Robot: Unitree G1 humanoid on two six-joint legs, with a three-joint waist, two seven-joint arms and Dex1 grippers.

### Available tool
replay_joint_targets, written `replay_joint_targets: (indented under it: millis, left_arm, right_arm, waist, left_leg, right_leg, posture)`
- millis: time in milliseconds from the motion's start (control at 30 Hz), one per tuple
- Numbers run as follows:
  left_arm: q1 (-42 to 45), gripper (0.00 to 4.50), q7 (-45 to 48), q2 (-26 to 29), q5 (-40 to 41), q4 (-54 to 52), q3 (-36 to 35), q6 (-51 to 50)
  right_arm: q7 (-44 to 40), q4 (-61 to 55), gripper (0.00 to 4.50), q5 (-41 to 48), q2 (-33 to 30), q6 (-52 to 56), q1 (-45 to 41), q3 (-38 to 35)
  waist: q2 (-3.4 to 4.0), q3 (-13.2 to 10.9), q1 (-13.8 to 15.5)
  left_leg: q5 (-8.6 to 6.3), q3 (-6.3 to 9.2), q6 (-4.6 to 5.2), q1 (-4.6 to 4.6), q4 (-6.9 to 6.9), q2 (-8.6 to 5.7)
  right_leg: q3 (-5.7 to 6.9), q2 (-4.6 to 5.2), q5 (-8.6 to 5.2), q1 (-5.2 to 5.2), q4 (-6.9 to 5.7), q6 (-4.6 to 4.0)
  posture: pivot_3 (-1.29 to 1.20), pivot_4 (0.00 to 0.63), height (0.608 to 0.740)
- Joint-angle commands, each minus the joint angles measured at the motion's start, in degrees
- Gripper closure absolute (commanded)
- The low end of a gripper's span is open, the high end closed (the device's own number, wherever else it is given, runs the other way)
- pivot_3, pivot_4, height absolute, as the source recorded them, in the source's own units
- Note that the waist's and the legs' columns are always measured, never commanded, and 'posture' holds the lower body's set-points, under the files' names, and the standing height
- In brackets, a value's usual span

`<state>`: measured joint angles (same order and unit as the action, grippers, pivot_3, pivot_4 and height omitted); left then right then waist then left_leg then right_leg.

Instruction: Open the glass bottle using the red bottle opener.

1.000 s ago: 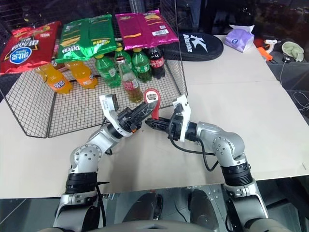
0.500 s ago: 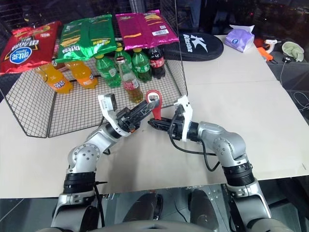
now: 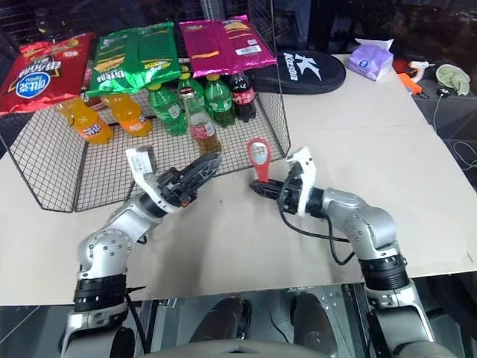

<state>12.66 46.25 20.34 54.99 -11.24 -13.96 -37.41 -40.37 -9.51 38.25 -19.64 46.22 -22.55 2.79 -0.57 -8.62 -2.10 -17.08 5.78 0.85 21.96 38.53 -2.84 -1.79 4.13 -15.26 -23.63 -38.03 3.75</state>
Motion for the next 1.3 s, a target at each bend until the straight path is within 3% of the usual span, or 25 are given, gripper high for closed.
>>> replay_joint_targets:
  millis: [33,200,367,900,1033,1300]
  left_arm:
    - [-1.7,1.41,-2.6,1.2,-2.9,-5.6,-1.0,3.2]
    - [-2.3,1.41,-8.2,0.2,-14.0,-6.7,-2.1,15.6]
    - [1.3,1.41,-13.0,-0.5,-25.7,1.0,-0.3,26.0]
    - [18.8,1.41,-11.7,-0.5,-36.0,27.0,3.0,40.1]
    - [19.7,0.19,-9.9,-0.9,-35.4,28.2,3.2,41.9]
    - [22.6,0.09,-10.4,-2.0,-36.6,32.7,4.1,41.9]
  right_arm:
    - [0.9,0.0,4.24,-1.5,-2.2,-3.5,0.9,-4.4]
    - [3.9,2.6,4.24,-8.6,-5.5,-13.0,2.7,-8.3]
    - [6.4,3.8,4.24,-17.8,-6.5,-26.4,4.5,-7.6]
    - [10.8,2.7,4.24,-21.8,-4.8,-33.3,7.1,-9.2]
    - [11.6,1.5,4.24,-21.9,-4.5,-33.1,8.3,-9.1]
    - [12.4,1.5,4.24,-22.2,-4.0,-33.2,8.8,-8.8]
  waist:
    - [0.00,0.0,0.1]
    - [0.00,0.0,0.3]
    - [0.00,0.0,0.6]
    - [-0.01,0.0,1.3]
    - [-0.01,0.0,1.0]
    - [-0.01,0.0,1.2]
  left_leg:
    - [0.00,0.00,0.00,0.00,0.00,0.00]
    - [0.00,-0.03,0.00,-0.02,-0.01,0.00]
    - [0.00,-0.11,0.00,-0.04,-0.03,0.00]
    - [0.01,-0.09,0.00,-0.01,0.00,-0.04]
    - [0.01,-0.10,0.00,-0.01,-0.01,-0.03]
    - [0.01,-0.10,0.00,-0.02,0.03,-0.03]
  right_leg:
    - [0.00,0.00,0.00,0.00,0.00,0.00]
    - [-0.02,-0.01,0.00,0.01,-0.01,0.00]
    - [-0.07,-0.03,0.00,0.00,-0.02,0.00]
    - [-0.01,-0.04,0.01,0.00,-0.01,0.01]
    - [-0.03,-0.04,0.01,-0.01,0.00,0.01]
    - [-0.03,-0.05,0.01,0.00,-0.04,0.01]
  posture:
    - [0.00,0.150,0.740]
    - [0.00,0.150,0.740]
    - [0.00,0.150,0.740]
    - [0.00,0.150,0.740]
    - [0.00,0.150,0.740]
    - [0.00,0.150,0.740]
